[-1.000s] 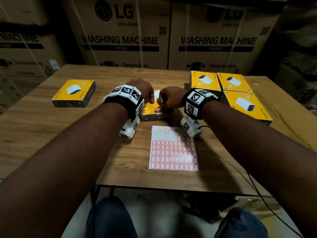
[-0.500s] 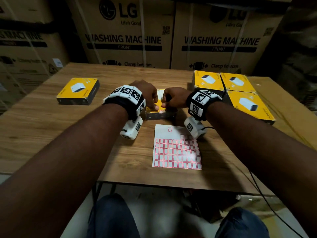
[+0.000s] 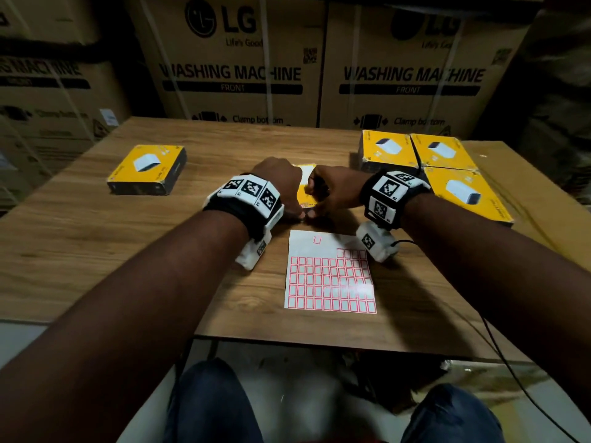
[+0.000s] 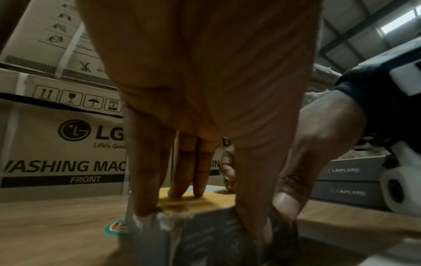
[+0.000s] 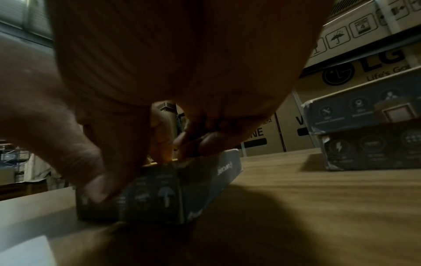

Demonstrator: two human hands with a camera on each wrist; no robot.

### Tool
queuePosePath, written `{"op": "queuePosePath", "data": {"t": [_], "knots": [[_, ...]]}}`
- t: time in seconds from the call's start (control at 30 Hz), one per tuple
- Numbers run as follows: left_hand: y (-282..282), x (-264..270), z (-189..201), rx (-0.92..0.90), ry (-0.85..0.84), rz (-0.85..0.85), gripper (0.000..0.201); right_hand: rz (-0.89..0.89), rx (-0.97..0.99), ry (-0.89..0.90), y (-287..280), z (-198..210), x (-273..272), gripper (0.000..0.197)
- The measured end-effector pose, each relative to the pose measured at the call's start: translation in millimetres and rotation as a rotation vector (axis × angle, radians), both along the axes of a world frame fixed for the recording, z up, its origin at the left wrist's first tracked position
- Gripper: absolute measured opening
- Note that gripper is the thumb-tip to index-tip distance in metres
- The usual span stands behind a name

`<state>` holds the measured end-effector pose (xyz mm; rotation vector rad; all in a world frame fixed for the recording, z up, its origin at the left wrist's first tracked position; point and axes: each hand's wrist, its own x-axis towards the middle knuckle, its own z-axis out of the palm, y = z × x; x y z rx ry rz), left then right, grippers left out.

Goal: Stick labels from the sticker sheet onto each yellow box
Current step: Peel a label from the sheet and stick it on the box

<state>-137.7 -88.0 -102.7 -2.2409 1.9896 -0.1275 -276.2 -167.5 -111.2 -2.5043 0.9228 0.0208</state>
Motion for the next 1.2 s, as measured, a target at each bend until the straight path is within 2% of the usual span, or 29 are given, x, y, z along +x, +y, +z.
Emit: {"op": "queuePosePath", "data": {"t": [0.1,0.27,0.4,0.53,0.67,0.73,0.83,0.93,1.0,1.07,1.13,1.2], "knots": [[-1.1,4.4,5.1,0.037,-0.035,-0.02,0.057,-0.007,-0.015,-0.01,2.2,-0.7,2.0,0.06],[-4.3,11.3,13.9,0.126,-0.043,-0.047,0.045,0.025,-0.233,0.09,9.7,2.2,10.8,0.062],[-12.7,19.2,22.7,0.259,-0.006,-0.035,0.071,0.001,-0.294,0.122,6.8,-0.9,12.1,0.064],[-20.8,18.5,18.2,0.206,-0.009,-0.006,0.061,0.016,-0.31,0.137,4.9,-3.3,9.7,0.062],[-25.7,10.4,10.9,0.145,-0.074,-0.01,0.059,0.005,-0.254,0.131,2.8,-2.2,9.1,0.071],[-26.0,11.4,11.5,0.124,-0.075,-0.015,0.05,-0.005,-0.236,0.128,1.8,-1.5,8.7,0.072],[-24.8,20.2,15.5,0.102,-0.004,0.001,0.024,-0.002,-0.237,0.107,1.7,-0.1,5.5,0.067],[-29.3,28.0,18.9,0.127,0.09,0.015,0.036,0.006,-0.236,0.064,4.9,1.0,0.4,0.06],[-32.5,35.8,15.4,0.145,0.144,0.054,0.046,0.021,-0.271,0.025,6.3,-0.9,-2.0,0.046],[-35.4,45.6,7.5,0.085,0.173,0.092,0.063,0.028,-0.332,0.012,7.1,-2.1,-2.7,0.033],[-36.9,54.7,-0.8,0.049,0.223,0.116,0.074,0.024,-0.382,0.013,7.3,-3.6,-1.9,0.028],[-36.0,58.2,-3.2,0.08,0.275,0.142,0.077,0.007,-0.443,0.035,6.9,-4.6,-0.5,0.028]]}}
